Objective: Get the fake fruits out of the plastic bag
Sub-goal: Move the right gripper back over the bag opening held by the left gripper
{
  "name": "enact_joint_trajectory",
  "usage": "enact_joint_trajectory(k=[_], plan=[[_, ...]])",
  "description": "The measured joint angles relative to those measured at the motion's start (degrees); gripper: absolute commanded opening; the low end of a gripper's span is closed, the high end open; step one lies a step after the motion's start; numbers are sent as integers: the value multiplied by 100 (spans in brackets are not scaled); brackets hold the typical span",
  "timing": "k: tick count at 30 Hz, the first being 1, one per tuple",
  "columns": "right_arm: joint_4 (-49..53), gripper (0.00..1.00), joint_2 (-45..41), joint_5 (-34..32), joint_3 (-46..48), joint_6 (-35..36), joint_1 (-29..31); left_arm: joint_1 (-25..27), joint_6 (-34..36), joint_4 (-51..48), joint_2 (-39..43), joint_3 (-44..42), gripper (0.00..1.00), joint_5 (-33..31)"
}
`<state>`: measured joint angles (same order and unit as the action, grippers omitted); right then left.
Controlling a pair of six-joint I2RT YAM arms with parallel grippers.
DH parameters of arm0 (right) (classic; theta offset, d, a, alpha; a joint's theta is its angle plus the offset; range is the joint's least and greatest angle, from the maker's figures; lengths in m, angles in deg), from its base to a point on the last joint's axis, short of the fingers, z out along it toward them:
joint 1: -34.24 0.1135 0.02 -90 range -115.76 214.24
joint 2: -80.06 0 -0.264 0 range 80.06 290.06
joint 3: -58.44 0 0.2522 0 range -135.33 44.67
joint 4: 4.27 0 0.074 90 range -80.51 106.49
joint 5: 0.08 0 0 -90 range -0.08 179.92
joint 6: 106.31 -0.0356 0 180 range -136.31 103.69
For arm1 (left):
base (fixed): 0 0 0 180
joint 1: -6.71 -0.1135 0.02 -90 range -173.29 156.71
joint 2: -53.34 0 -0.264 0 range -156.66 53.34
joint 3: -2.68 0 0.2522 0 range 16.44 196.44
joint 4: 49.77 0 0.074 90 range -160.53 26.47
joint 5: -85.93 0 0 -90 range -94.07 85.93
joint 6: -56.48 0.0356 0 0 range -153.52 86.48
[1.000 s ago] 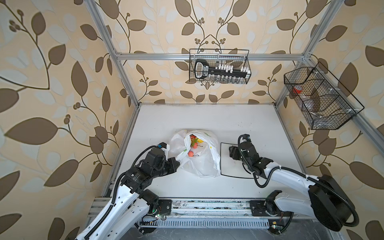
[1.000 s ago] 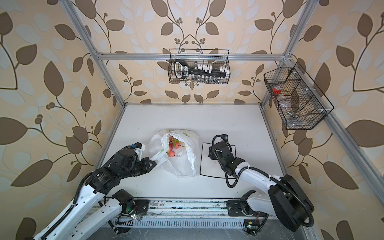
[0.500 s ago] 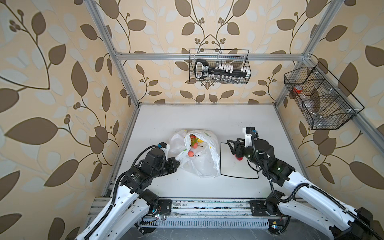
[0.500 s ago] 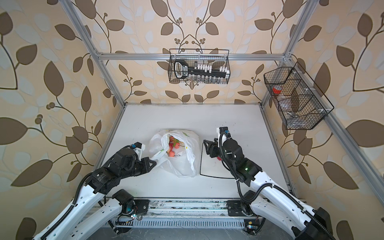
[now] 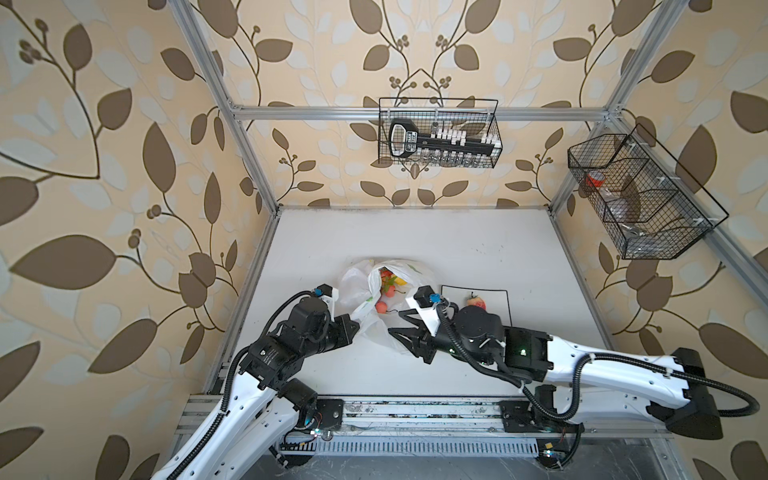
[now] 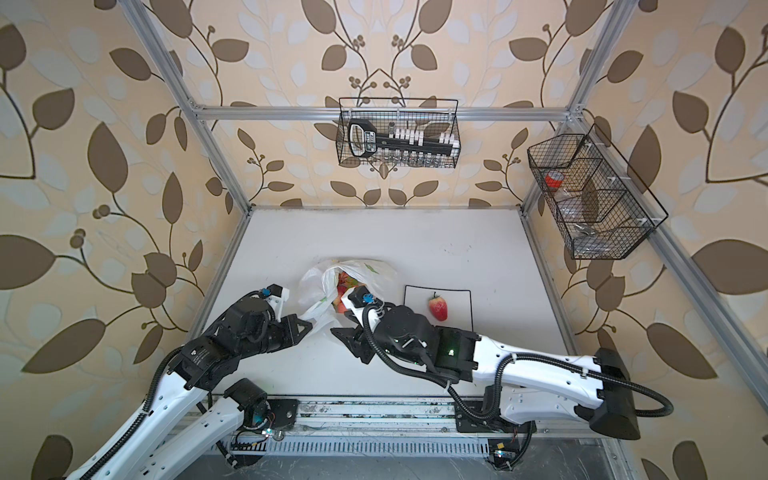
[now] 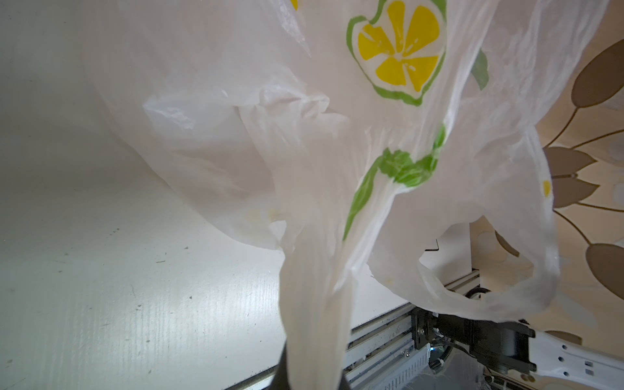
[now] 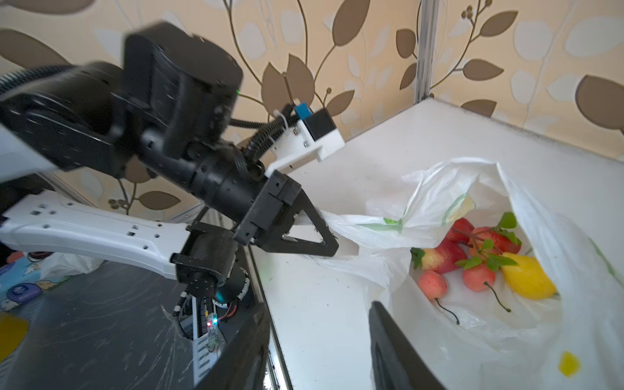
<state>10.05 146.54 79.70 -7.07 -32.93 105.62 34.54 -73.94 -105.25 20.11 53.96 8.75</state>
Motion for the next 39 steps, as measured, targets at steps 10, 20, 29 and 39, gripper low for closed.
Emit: enact_joint_trajectory(k=[10,20,29,39], plan=[[13,41,1641,-1119,-2,-970,-363,0,-107,-321,507,-17,0,-267],[-90,48,3145,-1318,-807,-1694,-1281,0,-328,-640,804,-79,0,-382],[-240,49,4201,-1263,-1641,-1849,-1731,0,-413,-654,743,-125,0,-127],[-345,62,4487,-374,-1869,-1554,-1823,0,-603,-704,684,-162,0,-140]])
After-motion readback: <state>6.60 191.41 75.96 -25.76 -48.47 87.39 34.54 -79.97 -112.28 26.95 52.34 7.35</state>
